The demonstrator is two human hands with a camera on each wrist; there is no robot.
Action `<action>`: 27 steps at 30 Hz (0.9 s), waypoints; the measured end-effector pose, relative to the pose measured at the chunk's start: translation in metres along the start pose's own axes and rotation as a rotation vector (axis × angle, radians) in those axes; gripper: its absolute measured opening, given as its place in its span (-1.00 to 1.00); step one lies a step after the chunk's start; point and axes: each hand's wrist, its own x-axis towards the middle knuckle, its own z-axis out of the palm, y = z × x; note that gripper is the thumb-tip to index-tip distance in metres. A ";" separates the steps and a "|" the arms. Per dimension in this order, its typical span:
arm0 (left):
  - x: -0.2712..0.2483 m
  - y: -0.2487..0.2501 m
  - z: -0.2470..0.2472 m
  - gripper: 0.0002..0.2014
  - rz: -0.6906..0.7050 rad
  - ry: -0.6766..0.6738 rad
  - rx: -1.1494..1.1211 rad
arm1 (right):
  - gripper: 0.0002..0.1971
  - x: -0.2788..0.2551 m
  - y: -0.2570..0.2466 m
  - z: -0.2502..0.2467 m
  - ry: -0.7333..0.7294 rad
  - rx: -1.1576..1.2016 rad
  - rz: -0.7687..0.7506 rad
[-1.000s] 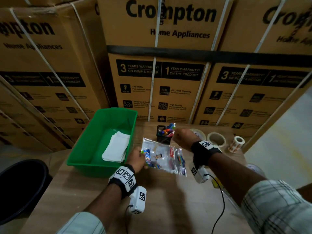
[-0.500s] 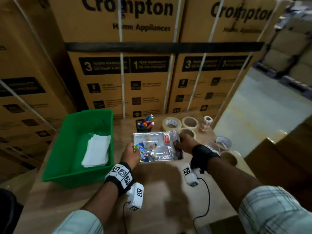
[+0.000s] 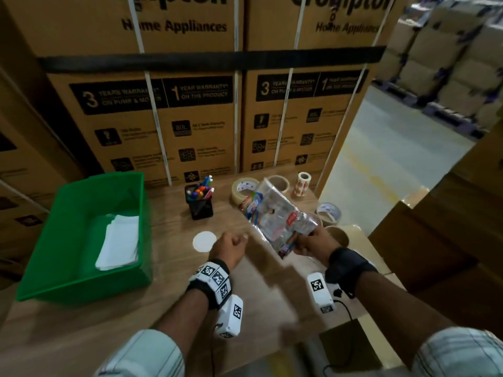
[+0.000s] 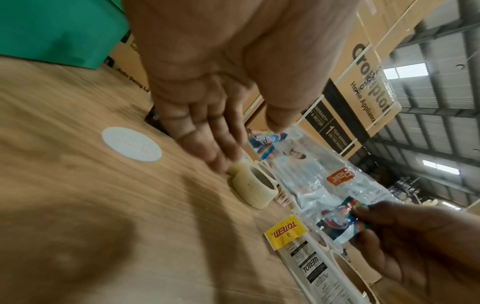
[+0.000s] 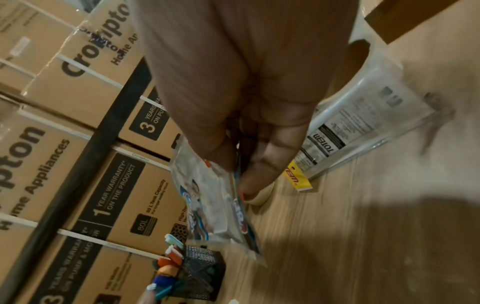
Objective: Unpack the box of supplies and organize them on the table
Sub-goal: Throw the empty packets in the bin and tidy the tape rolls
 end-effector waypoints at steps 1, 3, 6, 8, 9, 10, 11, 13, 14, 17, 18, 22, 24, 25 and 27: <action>-0.002 0.006 0.007 -0.54 -0.055 -0.075 -0.020 | -0.83 0.000 -0.001 -0.003 -0.031 0.064 0.004; -0.009 0.024 0.021 -0.48 -0.193 -0.154 -0.179 | -0.84 0.003 -0.002 -0.011 -0.104 0.145 0.004; -0.018 0.049 0.046 -0.50 -0.316 -0.209 -0.562 | -0.84 0.008 -0.003 -0.028 -0.213 0.184 0.001; -0.020 0.059 0.065 -0.64 -0.282 -0.203 -0.762 | -0.83 0.012 -0.003 -0.040 -0.284 0.185 0.002; -0.021 0.065 0.073 -0.71 -0.247 -0.177 -0.838 | -0.84 0.013 -0.002 -0.047 -0.304 0.183 -0.001; -0.019 0.067 0.083 -0.78 -0.215 -0.137 -0.881 | -0.86 0.014 -0.001 -0.052 -0.316 0.184 -0.006; -0.019 0.070 0.092 -0.81 -0.195 -0.102 -0.929 | -0.87 0.014 0.001 -0.058 -0.322 0.181 -0.007; -0.024 0.077 0.108 -0.84 -0.186 -0.018 -0.950 | -0.86 0.012 0.007 -0.069 -0.357 0.128 -0.024; -0.027 0.080 0.112 -0.84 -0.191 0.030 -0.909 | -0.86 0.011 0.011 -0.073 -0.389 0.094 -0.036; -0.031 0.073 0.112 -0.82 -0.201 0.193 -0.807 | -0.88 0.019 0.019 -0.089 -0.428 -0.074 -0.135; -0.034 0.070 0.108 -0.81 -0.205 0.239 -0.748 | -0.87 0.026 0.021 -0.093 -0.383 -0.198 -0.204; -0.048 0.040 0.101 -0.74 -0.253 0.306 -0.600 | -0.80 0.044 0.030 -0.103 -0.091 -0.716 -0.353; -0.057 0.028 0.101 -0.74 -0.275 0.314 -0.578 | -0.81 0.045 0.036 -0.097 -0.102 -0.896 -0.392; -0.062 0.025 0.101 -0.75 -0.280 0.310 -0.579 | -0.80 0.042 0.038 -0.091 -0.143 -0.999 -0.412; -0.071 0.018 0.103 -0.78 -0.308 0.303 -0.574 | -0.72 0.037 0.048 -0.079 -0.169 -1.200 -0.457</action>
